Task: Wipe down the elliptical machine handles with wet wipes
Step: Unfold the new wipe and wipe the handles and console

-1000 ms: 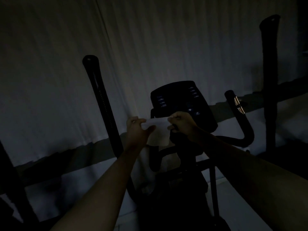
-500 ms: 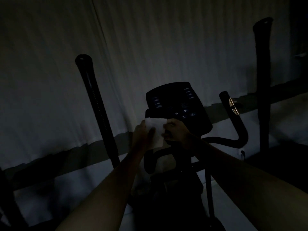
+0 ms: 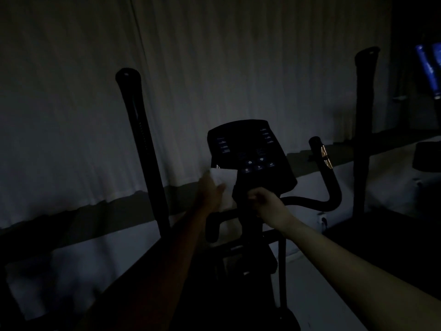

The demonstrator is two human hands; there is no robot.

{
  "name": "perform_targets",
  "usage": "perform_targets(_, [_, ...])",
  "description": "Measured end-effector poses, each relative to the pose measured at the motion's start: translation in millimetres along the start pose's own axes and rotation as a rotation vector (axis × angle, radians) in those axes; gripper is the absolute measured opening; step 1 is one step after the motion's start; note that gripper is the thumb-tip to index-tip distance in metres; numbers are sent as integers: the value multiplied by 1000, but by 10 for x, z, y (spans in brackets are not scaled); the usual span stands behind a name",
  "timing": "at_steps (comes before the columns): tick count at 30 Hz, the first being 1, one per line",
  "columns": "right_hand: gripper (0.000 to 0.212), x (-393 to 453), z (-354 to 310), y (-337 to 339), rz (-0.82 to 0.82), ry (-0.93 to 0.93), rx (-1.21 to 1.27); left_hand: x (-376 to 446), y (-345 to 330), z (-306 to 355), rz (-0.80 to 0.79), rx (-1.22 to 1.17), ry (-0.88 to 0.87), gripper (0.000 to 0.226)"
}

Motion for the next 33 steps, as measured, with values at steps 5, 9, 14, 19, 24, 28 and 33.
perform_targets(5, [16, -107, -69, -19, 11, -4, 76, 58, -76, -50, -66, -111, -20, 67])
perform_targets(9, [19, -212, -37, -18, 73, -34, 65, -51, -119, -202, -26, -98, -115, 69])
perform_targets(14, [21, -268, 88, -51, 72, -64, 47, -6, -110, -178, -69, -155, -64, 65])
perform_targets(19, [18, -108, -19, -30, 67, -29, 85, 204, 17, 96, -34, -193, -99, 36])
perform_targets(24, [18, 0, -14, -146, 51, -32, 115, 167, -69, 3, 55, -172, -135, 53])
perform_targets(28, [18, -54, 141, -299, 38, -60, 64, 141, -150, -187, -5, -160, -125, 59])
perform_targets(33, [13, -108, 12, -329, 103, -76, 43, 417, -74, -57, -163, -159, -130, 53])
Point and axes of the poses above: each hand's wrist, its own x-axis towards the middle knuckle, its own y-axis out of the back of the hand, z = x × y, the point moved 7 cm from there along x, towards the middle knuckle, and after that the axes turned 1 degree about z, right-handed, at the moved point
